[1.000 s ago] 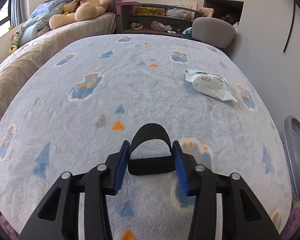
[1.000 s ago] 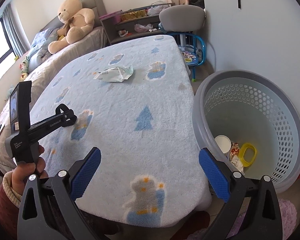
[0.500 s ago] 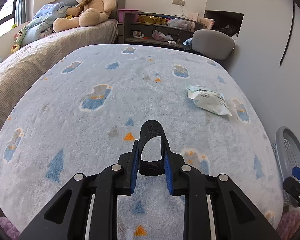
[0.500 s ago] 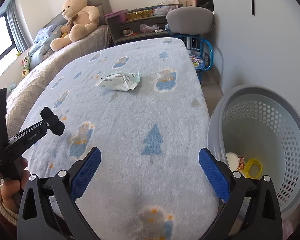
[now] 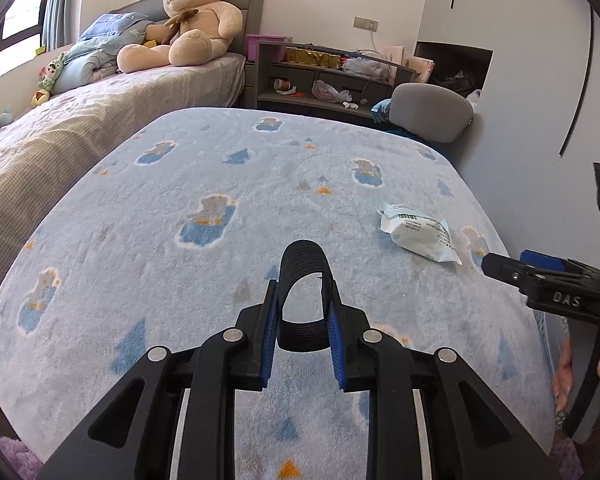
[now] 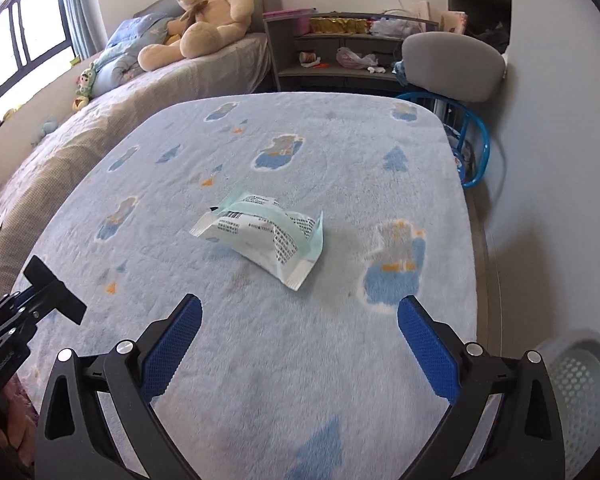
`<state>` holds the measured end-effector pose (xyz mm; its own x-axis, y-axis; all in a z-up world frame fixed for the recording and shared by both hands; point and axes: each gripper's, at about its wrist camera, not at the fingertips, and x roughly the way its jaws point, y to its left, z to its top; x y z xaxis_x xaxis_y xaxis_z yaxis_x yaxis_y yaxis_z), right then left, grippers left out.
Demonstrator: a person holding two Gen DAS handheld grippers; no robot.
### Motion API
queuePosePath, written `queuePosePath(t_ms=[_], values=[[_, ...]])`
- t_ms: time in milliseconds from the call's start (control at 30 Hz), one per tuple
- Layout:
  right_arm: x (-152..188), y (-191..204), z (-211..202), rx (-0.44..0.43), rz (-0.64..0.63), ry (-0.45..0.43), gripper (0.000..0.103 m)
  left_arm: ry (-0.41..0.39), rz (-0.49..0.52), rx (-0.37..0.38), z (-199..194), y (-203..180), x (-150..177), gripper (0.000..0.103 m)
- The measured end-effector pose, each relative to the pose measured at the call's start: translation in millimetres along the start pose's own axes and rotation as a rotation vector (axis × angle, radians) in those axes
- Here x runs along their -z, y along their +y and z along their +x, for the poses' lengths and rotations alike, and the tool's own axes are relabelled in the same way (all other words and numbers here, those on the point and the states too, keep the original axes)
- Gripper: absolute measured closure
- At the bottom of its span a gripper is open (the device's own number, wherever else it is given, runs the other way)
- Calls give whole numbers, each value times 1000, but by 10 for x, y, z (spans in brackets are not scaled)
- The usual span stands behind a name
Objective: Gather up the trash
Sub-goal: 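Hold the black band in the left gripper while the right gripper grasps the white packet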
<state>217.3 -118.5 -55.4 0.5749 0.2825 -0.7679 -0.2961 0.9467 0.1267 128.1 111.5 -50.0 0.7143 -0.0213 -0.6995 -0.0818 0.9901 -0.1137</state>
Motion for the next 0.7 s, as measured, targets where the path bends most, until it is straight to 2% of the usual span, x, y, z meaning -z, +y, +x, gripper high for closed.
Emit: queuePosePath(t_ms=[233, 700], values=[[-263, 101, 377, -41, -140, 27, 7, 0, -32, -6, 33, 111, -48, 81], [-612, 153, 886, -193, -208, 137, 7, 7, -73, -27, 89, 277, -78, 81]])
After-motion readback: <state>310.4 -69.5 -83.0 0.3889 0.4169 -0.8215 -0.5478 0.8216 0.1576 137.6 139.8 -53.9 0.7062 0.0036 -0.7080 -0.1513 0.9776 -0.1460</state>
